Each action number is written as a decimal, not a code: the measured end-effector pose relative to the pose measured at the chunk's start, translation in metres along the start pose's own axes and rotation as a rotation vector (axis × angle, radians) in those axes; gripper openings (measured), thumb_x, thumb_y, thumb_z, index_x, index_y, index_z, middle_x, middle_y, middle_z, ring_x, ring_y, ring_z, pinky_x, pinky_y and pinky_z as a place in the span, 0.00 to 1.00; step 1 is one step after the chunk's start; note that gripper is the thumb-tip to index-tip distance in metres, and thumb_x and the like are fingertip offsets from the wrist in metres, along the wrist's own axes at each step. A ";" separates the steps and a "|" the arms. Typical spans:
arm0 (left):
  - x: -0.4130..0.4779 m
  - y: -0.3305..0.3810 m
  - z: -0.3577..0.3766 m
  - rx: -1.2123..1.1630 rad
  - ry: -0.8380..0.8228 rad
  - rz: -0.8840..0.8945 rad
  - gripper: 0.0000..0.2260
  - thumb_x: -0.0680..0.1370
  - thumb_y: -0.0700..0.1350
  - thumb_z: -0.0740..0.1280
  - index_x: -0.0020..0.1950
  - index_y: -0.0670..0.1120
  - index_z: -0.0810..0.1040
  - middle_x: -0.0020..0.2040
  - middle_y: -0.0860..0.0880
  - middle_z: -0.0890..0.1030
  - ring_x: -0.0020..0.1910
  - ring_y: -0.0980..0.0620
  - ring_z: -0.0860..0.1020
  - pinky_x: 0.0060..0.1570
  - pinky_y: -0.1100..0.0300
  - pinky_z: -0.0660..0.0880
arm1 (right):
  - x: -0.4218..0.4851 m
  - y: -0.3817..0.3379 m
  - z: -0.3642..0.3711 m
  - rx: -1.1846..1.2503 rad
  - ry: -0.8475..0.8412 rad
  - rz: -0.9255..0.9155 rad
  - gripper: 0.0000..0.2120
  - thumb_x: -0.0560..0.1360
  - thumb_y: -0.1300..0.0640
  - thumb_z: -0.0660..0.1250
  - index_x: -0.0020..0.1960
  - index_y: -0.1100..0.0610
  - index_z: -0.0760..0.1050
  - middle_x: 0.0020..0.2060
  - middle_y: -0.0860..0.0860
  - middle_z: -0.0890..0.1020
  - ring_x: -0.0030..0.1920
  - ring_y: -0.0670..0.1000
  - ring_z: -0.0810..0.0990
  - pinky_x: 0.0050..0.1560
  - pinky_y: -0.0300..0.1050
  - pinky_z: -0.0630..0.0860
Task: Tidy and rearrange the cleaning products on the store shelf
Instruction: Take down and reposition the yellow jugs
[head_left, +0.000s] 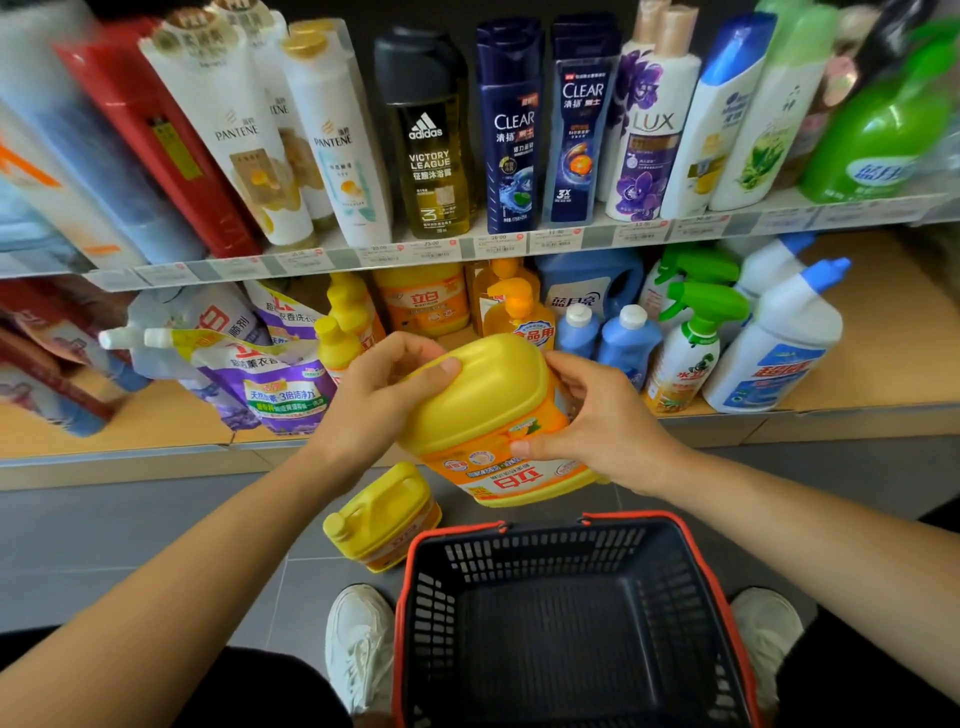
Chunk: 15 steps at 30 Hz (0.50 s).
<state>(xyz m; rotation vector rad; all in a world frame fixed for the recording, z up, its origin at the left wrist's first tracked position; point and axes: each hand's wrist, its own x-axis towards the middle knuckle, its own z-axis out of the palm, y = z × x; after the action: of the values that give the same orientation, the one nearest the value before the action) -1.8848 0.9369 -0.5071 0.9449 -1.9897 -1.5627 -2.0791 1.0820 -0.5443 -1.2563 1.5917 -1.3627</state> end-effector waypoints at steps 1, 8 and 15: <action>0.001 -0.001 -0.001 -0.023 -0.010 -0.012 0.14 0.74 0.58 0.73 0.53 0.52 0.82 0.53 0.50 0.83 0.55 0.51 0.80 0.51 0.54 0.77 | 0.000 0.000 -0.001 0.002 0.001 0.000 0.36 0.59 0.54 0.85 0.61 0.37 0.74 0.59 0.38 0.82 0.60 0.41 0.80 0.59 0.37 0.78; 0.007 -0.012 -0.006 -0.159 0.045 -0.097 0.09 0.83 0.52 0.64 0.57 0.57 0.84 0.57 0.54 0.83 0.57 0.51 0.81 0.46 0.58 0.81 | 0.003 0.004 -0.007 0.157 0.028 0.042 0.33 0.61 0.54 0.82 0.65 0.47 0.76 0.58 0.46 0.84 0.59 0.48 0.83 0.57 0.46 0.80; -0.003 -0.032 0.001 -0.215 -0.070 -0.308 0.25 0.75 0.67 0.66 0.58 0.48 0.82 0.53 0.46 0.87 0.52 0.46 0.86 0.48 0.53 0.81 | 0.007 0.000 -0.019 0.330 0.110 0.113 0.30 0.60 0.55 0.81 0.60 0.53 0.78 0.54 0.51 0.86 0.54 0.53 0.85 0.48 0.47 0.83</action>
<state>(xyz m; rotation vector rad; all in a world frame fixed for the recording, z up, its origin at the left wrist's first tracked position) -1.8760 0.9352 -0.5374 1.1623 -1.7365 -1.9548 -2.0987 1.0813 -0.5398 -0.8957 1.4131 -1.5678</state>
